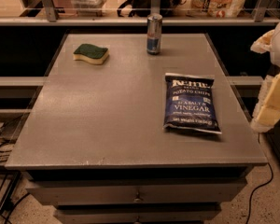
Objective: Pick sponge
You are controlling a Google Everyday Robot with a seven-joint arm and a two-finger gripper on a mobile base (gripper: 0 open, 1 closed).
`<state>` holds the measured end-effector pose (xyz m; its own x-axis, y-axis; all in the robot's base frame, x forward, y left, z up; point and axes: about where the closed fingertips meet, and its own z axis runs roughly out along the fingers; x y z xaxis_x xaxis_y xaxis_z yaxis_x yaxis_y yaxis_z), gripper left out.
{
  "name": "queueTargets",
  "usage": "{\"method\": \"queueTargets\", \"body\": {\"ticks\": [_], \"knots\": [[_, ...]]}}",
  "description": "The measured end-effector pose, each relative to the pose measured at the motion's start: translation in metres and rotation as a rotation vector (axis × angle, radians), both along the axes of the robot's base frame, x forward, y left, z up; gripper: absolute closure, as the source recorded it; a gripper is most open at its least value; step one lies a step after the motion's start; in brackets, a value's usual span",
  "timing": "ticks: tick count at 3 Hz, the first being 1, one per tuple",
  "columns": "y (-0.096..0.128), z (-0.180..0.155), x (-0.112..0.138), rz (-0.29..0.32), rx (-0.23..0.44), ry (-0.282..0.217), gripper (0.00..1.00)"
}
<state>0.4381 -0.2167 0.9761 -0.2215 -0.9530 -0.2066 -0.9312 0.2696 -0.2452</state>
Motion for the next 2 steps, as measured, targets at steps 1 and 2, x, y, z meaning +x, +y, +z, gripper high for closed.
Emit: {"method": "queueTargets", "body": {"ticks": [1,2], "knots": [[0.0000,0.0000,0.0000,0.000,0.000,0.000,0.00],[0.0041,0.0027,0.0041,0.001,0.039,-0.027,0.00]]}}
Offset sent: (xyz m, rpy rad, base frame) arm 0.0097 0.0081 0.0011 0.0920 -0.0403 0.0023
